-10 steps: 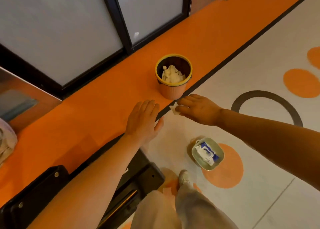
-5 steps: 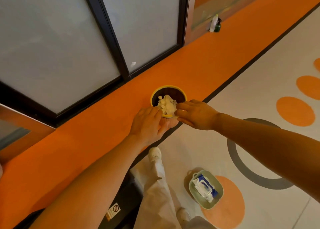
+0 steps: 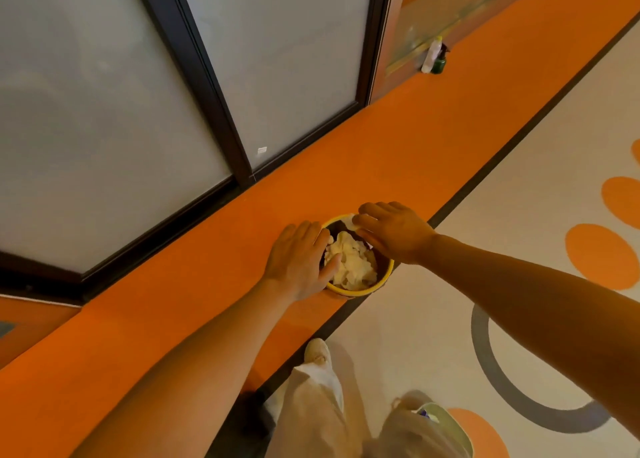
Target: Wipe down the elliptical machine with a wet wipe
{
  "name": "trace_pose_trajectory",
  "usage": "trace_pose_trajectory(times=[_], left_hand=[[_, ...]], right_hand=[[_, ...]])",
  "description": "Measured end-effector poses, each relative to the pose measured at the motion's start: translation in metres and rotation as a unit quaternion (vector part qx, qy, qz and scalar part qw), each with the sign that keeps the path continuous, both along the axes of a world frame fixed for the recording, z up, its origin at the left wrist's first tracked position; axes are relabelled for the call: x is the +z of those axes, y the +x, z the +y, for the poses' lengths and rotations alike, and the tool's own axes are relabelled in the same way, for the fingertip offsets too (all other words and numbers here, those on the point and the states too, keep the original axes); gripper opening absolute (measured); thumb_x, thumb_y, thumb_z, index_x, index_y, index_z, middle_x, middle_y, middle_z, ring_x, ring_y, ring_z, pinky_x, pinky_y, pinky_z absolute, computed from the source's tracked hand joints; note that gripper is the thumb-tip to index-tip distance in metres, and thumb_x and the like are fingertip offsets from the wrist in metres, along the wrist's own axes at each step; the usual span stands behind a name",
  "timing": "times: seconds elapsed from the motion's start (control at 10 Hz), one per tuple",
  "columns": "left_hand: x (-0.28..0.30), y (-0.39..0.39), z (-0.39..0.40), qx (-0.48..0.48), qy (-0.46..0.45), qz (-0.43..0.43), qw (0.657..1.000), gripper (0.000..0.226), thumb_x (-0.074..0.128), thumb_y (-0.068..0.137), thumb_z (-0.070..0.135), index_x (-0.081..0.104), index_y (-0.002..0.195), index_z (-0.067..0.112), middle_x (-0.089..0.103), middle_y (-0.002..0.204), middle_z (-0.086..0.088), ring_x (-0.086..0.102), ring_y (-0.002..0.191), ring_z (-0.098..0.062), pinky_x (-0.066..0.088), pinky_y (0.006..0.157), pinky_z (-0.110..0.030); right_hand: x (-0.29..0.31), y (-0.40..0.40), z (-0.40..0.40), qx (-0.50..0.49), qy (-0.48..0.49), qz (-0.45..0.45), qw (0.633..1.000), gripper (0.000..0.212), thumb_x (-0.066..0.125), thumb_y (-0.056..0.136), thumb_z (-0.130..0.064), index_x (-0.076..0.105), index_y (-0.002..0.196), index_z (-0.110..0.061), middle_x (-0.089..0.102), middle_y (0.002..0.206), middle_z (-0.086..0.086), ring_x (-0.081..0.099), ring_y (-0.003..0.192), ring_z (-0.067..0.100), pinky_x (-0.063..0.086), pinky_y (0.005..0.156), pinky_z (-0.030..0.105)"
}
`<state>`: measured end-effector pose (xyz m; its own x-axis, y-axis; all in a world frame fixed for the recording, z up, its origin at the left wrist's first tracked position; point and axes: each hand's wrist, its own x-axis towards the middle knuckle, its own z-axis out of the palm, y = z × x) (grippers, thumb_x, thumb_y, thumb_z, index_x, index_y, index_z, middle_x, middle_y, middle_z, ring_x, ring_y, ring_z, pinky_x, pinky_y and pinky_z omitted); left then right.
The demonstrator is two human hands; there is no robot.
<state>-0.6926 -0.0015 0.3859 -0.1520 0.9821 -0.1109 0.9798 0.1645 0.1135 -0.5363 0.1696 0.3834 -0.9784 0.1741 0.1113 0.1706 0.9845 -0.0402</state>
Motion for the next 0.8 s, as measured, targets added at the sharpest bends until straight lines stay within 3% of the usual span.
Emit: trace_pose_trajectory(times=[0.1,0.2,0.3,0.4,0.5,0.7,0.8], left_hand=[[-0.007,-0.019,0.012,0.013,0.005,0.003,1.000,0.068,0.021,0.097,0.057,0.064,0.119,0.009,0.065,0.121,-0.011,0.061,0.113,-0.030,0.048,0.094,-0.044],[-0.019,-0.036,0.021,0.023,0.011,-0.001,1.000,0.064,0.025,0.096,0.054,0.067,0.111,0.008,0.068,0.112,-0.012,0.064,0.105,-0.030,0.051,0.088,-0.043],[-0.025,-0.045,0.026,0.036,-0.043,-0.025,0.998,0.078,0.011,0.094,0.058,0.058,0.129,0.007,0.059,0.134,-0.013,0.053,0.124,-0.031,0.041,0.103,-0.045],[-0.029,-0.053,0.025,0.057,-0.078,-0.021,0.995,0.085,0.001,0.090,0.059,0.048,0.139,0.009,0.049,0.145,-0.012,0.043,0.134,-0.030,0.031,0.110,-0.044],[-0.028,-0.064,0.029,0.107,-0.078,-0.014,0.991,0.081,0.005,0.092,0.060,0.052,0.136,0.009,0.051,0.143,-0.012,0.045,0.134,-0.030,0.032,0.111,-0.045],[-0.012,-0.073,0.037,0.181,-0.110,-0.001,0.977,0.083,0.000,0.090,0.060,0.042,0.144,0.014,0.041,0.151,-0.009,0.035,0.140,-0.027,0.027,0.116,-0.044],[-0.007,-0.075,0.038,0.234,-0.094,0.007,0.968,0.083,0.002,0.091,0.060,0.040,0.146,0.013,0.039,0.154,-0.011,0.034,0.142,-0.029,0.028,0.116,-0.046]], right_hand=[[-0.023,-0.023,0.014,-0.035,-0.007,-0.041,0.999,0.031,0.046,0.098,-0.028,0.064,0.115,-0.010,0.063,0.114,0.017,0.065,0.089,0.038,0.053,0.072,0.045],[-0.052,-0.041,0.023,-0.108,-0.025,-0.202,0.973,0.046,0.039,0.104,-0.035,0.035,0.147,-0.020,0.034,0.152,0.010,0.042,0.132,0.034,0.034,0.105,0.048],[-0.065,-0.053,0.028,-0.112,-0.010,-0.262,0.958,0.051,0.030,0.105,-0.038,0.018,0.154,-0.025,0.019,0.159,0.004,0.031,0.140,0.028,0.026,0.111,0.043],[-0.065,-0.065,0.036,-0.059,-0.021,-0.279,0.958,0.050,0.028,0.106,-0.038,0.020,0.153,-0.024,0.017,0.160,0.004,0.029,0.142,0.027,0.026,0.113,0.041],[-0.056,-0.084,0.055,-0.019,-0.022,-0.276,0.961,0.049,0.030,0.106,-0.037,0.022,0.152,-0.023,0.016,0.160,0.006,0.029,0.142,0.027,0.026,0.112,0.041],[-0.025,-0.131,0.083,0.072,-0.020,-0.246,0.966,0.051,0.027,0.106,-0.041,0.018,0.154,-0.026,0.012,0.162,0.004,0.023,0.145,0.026,0.022,0.116,0.040],[-0.010,-0.153,0.086,0.157,-0.007,-0.231,0.960,0.053,0.027,0.105,-0.044,0.017,0.155,-0.029,0.015,0.162,0.004,0.023,0.146,0.027,0.022,0.118,0.042]])
